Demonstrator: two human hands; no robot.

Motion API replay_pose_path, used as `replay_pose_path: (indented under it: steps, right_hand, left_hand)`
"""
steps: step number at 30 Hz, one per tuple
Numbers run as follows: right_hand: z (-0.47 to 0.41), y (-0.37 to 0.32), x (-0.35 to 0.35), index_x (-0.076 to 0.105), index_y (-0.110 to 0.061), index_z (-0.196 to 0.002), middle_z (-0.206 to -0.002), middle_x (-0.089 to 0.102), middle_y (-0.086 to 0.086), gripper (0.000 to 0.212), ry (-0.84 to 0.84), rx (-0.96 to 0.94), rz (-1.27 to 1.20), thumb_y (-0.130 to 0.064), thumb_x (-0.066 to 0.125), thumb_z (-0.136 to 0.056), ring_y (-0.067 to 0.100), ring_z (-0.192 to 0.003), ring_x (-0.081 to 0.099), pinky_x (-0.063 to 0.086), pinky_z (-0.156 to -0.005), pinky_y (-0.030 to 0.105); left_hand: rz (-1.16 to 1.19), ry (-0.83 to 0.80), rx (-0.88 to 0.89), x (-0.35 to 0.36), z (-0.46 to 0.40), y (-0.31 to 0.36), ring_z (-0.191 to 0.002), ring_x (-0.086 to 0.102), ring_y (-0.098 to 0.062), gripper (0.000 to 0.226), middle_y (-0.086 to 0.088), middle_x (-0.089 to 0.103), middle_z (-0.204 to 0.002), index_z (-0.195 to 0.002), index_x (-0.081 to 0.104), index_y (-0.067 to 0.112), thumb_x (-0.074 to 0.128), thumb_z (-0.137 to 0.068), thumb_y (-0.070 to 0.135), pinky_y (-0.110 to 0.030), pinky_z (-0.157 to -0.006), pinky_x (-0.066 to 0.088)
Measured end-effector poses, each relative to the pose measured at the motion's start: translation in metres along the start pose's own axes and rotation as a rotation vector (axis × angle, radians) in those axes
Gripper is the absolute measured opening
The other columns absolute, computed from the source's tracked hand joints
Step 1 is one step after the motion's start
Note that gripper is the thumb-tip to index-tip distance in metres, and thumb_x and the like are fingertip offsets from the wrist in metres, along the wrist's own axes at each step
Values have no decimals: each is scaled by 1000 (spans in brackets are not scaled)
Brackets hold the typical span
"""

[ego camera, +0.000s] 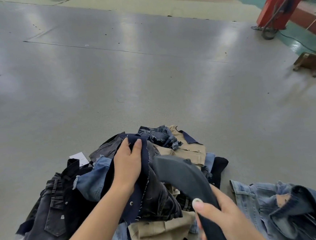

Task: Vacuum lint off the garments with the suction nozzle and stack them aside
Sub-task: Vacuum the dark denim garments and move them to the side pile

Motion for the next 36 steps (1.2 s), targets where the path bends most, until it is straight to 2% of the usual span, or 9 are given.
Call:
replay_pose_path:
  steps: [3,7,11,18,25,28,30,33,36]
  right_hand:
    - [0,8,7,59,-45,-112,-89,73,-8,44,-8,-4,116,-47,68,-69,8,-77,68,48,-69,19]
    - [-9,-2,-1,64,-46,-101,-72,68,-7,29,72,-32,61,-39,66,-73,5,-60,63,45,-66,31]
    - [-14,-16,-15,67,-40,-87,-71,66,-5,14,126,-83,-14,-38,65,-74,13,-63,61,44,-71,37]
    - [-1,-2,6,64,-48,-100,-65,63,7,28,-53,-4,10,-37,67,-74,23,-53,59,49,-52,32]
    - [-20,-6,-13,66,-39,-89,-66,65,-4,11,130,-37,27,-40,69,-79,12,-54,61,48,-60,33]
    - [-22,-6,-29,67,-33,-82,-62,57,11,3,224,-42,-88,-31,68,-80,27,-49,56,50,-51,34]
    - [-18,-7,-40,67,-28,-80,-62,56,13,12,270,-58,-146,-36,70,-71,29,-48,56,49,-48,34]
    - [-13,-6,-50,65,-22,-81,-62,57,16,22,294,-68,-176,-38,71,-67,29,-47,55,49,-46,33]
    - [-11,-6,-47,63,-16,-86,-62,57,16,27,270,-65,-151,-37,73,-70,30,-48,55,49,-48,35]
  left_hand:
    - [-23,-30,25,5,4,3,-88,63,-11,15,7,70,-89,-90,63,30,52,-97,23,-35,-85,49]
    - [37,-131,25,20,14,4,-89,65,-10,16,6,72,-92,-95,66,26,52,-98,22,-32,-83,49]
    - [90,-191,-19,32,21,2,-87,68,-11,20,6,73,-91,-94,67,33,51,-98,22,-25,-73,52]
    - [124,-33,-90,6,2,-6,-87,65,-21,16,-2,71,-89,-92,65,25,51,-97,21,-51,-89,50]
    - [-12,-147,-13,26,20,-2,-86,67,-13,18,6,72,-89,-92,65,33,52,-97,22,-30,-77,51]
    - [427,-172,-244,25,13,-3,-83,70,-17,15,-1,74,-96,-106,64,26,59,-92,28,-31,-71,56]
    - [701,-266,-321,23,4,-1,-97,70,-16,40,0,72,-110,-120,61,27,62,-82,41,-34,-80,56]
    - [277,-456,-529,33,32,-28,-97,70,-21,47,-4,74,-105,-121,63,18,67,-82,44,-41,-87,53]
    - [59,-406,-542,36,44,-43,-95,70,-24,43,-5,75,-98,-120,62,10,68,-86,35,-44,-93,53]
Point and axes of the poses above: each hand's wrist, its own z-axis away from the middle knuckle, its own x-axis out of the palm, y = z × x, the point moved 9 cm from there along -z, towards the middle knuckle
